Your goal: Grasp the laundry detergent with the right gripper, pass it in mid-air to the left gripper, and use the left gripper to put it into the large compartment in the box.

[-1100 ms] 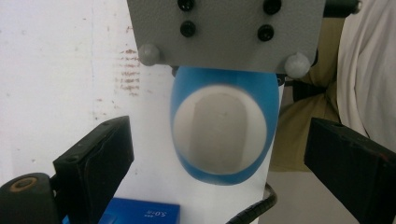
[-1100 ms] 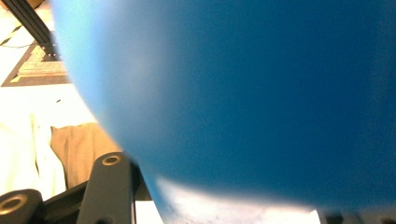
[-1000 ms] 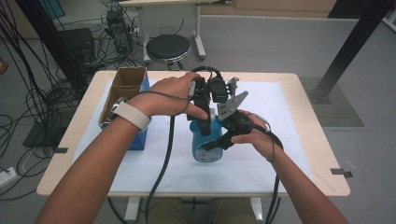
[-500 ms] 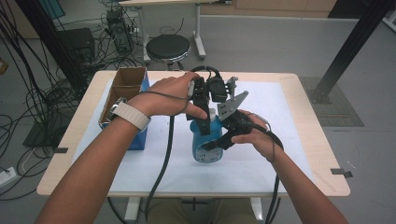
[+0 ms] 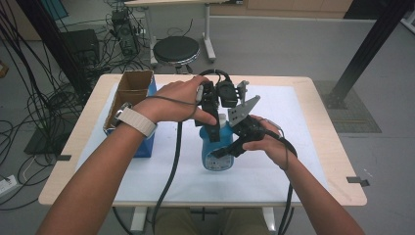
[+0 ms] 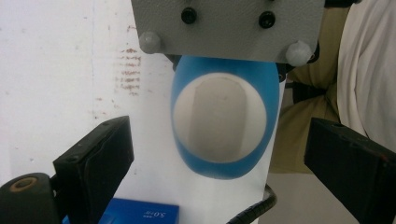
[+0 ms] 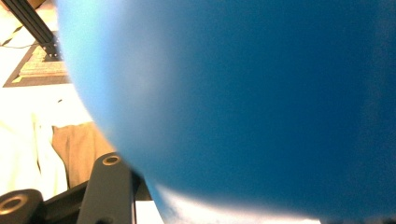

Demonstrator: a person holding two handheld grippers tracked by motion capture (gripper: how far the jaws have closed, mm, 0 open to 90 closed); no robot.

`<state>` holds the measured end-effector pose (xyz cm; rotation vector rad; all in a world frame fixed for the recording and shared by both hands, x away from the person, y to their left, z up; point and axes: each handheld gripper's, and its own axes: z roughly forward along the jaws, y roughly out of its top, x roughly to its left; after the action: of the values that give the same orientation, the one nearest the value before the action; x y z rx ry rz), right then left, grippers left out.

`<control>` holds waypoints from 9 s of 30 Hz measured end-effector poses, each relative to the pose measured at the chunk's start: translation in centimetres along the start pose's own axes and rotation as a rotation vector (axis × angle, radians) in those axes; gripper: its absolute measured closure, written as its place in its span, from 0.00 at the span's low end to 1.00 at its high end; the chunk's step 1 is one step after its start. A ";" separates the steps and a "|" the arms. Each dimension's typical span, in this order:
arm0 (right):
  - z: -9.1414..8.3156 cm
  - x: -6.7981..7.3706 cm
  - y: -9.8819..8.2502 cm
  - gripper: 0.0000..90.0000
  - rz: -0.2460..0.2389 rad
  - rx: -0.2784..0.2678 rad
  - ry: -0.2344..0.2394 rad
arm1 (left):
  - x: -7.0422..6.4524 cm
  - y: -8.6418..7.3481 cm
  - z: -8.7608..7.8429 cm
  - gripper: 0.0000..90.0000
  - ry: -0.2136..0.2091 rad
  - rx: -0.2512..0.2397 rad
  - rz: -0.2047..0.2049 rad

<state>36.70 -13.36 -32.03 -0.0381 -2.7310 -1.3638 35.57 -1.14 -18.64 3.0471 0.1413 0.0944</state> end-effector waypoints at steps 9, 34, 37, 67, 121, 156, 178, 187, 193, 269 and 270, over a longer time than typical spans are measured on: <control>0.0 -0.1 0.0 0.48 0.001 -0.001 -0.001 | 0.0 -0.1 0.0 0.10 0.000 -0.006 -0.003; 0.0 -0.2 -0.2 0.48 0.013 -0.004 0.002 | 0.1 -0.2 0.2 0.10 -0.006 -0.006 -0.005; 0.0 -0.2 -0.2 0.48 0.011 -0.002 0.003 | 0.1 -0.2 0.2 0.10 -0.003 -0.005 -0.003; 0.2 -0.2 -0.2 0.48 0.007 0.007 0.012 | 0.1 -0.3 0.2 0.10 -0.004 -0.014 -0.011; -0.5 0.3 1.4 0.48 -0.005 -0.009 0.025 | 0.3 0.0 2.0 0.15 -0.029 -0.035 0.009; -0.4 0.5 1.6 0.48 -0.019 -0.015 0.054 | 0.3 -0.2 2.6 0.41 -0.118 -0.051 0.020; -0.1 0.5 1.4 0.48 -0.022 -0.013 0.061 | 0.3 -0.4 2.9 0.41 -0.126 -0.050 0.006; -0.1 0.5 1.4 0.48 -0.022 -0.013 0.059 | 0.3 -0.5 2.9 0.41 -0.125 -0.053 0.005; -0.2 0.5 1.4 0.48 -0.020 -0.011 0.060 | 0.2 -0.5 2.8 0.41 -0.122 -0.056 0.005; -0.3 0.5 1.9 0.47 -0.031 -0.011 0.049 | 0.3 -0.8 2.3 0.42 -0.107 -0.068 -0.013; -0.3 0.5 1.9 0.47 -0.030 -0.012 0.049 | 0.3 -0.8 2.3 0.42 -0.108 -0.070 -0.014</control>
<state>36.34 -12.42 -30.30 0.0355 -2.6949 -1.3696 35.91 -0.55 -21.02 2.9723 0.1484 -0.0644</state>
